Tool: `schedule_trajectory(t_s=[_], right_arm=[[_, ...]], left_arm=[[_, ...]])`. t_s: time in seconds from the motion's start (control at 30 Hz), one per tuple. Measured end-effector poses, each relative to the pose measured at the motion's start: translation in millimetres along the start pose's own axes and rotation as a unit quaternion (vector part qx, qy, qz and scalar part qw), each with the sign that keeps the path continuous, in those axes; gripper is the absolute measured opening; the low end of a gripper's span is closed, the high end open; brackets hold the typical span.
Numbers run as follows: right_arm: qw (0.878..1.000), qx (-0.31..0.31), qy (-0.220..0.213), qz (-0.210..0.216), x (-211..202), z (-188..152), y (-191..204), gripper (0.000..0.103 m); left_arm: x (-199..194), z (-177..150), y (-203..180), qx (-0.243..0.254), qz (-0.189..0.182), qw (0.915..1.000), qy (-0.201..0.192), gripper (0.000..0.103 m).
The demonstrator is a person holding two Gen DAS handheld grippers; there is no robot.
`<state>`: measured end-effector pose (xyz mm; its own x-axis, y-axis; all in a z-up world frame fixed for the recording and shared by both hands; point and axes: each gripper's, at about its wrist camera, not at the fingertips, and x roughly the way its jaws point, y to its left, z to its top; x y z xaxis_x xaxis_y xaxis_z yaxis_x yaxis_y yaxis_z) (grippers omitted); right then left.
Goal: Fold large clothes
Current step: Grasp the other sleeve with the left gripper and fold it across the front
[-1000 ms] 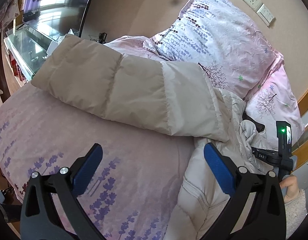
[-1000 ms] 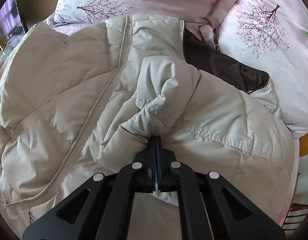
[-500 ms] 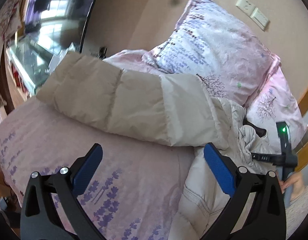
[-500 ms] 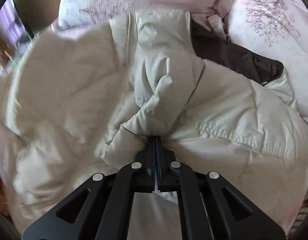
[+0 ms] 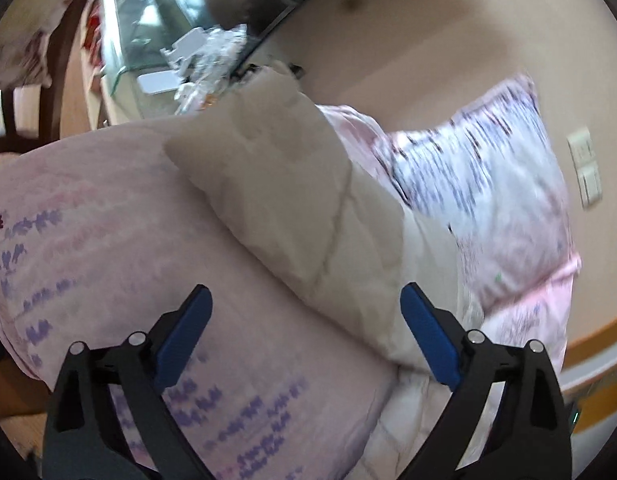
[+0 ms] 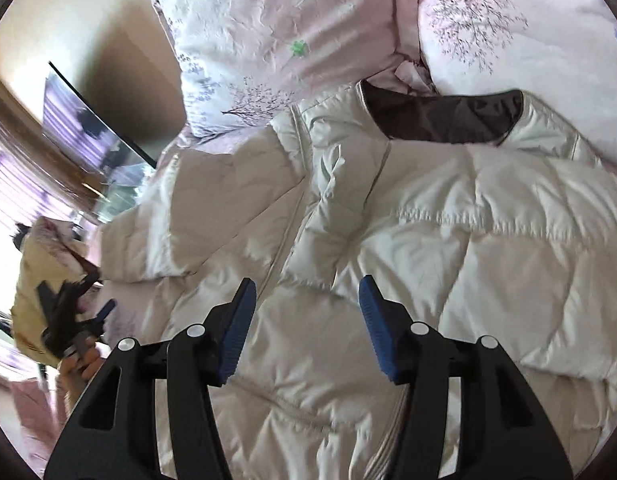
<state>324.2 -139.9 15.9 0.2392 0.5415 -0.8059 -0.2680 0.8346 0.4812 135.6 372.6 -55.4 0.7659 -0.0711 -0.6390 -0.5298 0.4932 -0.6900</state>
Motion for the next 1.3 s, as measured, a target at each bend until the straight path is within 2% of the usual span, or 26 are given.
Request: schedule_trajectory(t_s=[0.03,0.1,0.23,0.4,0.47,0.6,0.7,0.8,0.93,1.0,1.13,1.3], right_arm=[[1.0,0.003,-0.005,0.002,-5.5,-1.1,-2.6,0.056],[1.0,0.006,-0.011,0.002,-15.3,-4.8,-3.8,0.056],[1.0,0.009,-0.012,-0.002,-24.1,-12.7,-10.7,0.056],[1.0,0.007,-0.017,-0.011,-31.2,-20.0,-18.3,0.056],[1.0,0.007,-0.017,-0.017,-33.1,-22.9,-22.4,0.056],[0.999,-0.001,-0.021,-0.038,-39.4,-30.6,-28.1,0.056],[0.999,0.005,-0.031,-0.043,-51.2,-38.4,-38.3,0.056],[0.998,0.013,-0.042,-0.051,-62.5,-44.4,-47.6,0.056],[0.996,0.021,-0.052,-0.07,-77.2,-54.3,-62.4,0.056],[0.995,0.025,-0.058,-0.074,-83.5,-58.1,-67.7,0.056],[0.993,0.046,-0.075,-0.079,-96.6,-65.6,-83.4,0.056],[0.989,0.085,-0.093,-0.078,-108.6,-73.6,-108.2,0.056]], left_arm=[[2.7,5.8,5.1,-0.018,0.001,0.9998,-0.002,0.091],[4.7,14.4,15.4,-0.043,-0.004,0.9991,-0.001,0.074],[10.4,29.1,23.1,-0.081,-0.01,0.9967,-0.007,0.068],[15.3,36.8,28.0,-0.101,0.0,0.9947,-0.018,0.05],[16.0,39.0,30.0,-0.107,0.006,0.9941,-0.02,0.044],[20.0,43.6,30.1,-0.105,0.036,0.9938,-0.012,0.018],[14.0,48.6,17.0,-0.085,0.037,0.9956,-0.017,0.009],[-1.9,57.8,-12.0,-0.052,0.02,0.9977,-0.04,0.009],[-26.7,63.5,-75.5,0.011,-0.023,0.9976,-0.065,0.008],[-38.1,59.8,-116.3,0.052,-0.053,0.9945,-0.075,0.008],[-50.4,36.4,-194.2,0.133,-0.115,0.9818,-0.071,0.008],[-37.3,-23.0,-278.5,0.216,-0.184,0.9586,-0.014,0.009]])
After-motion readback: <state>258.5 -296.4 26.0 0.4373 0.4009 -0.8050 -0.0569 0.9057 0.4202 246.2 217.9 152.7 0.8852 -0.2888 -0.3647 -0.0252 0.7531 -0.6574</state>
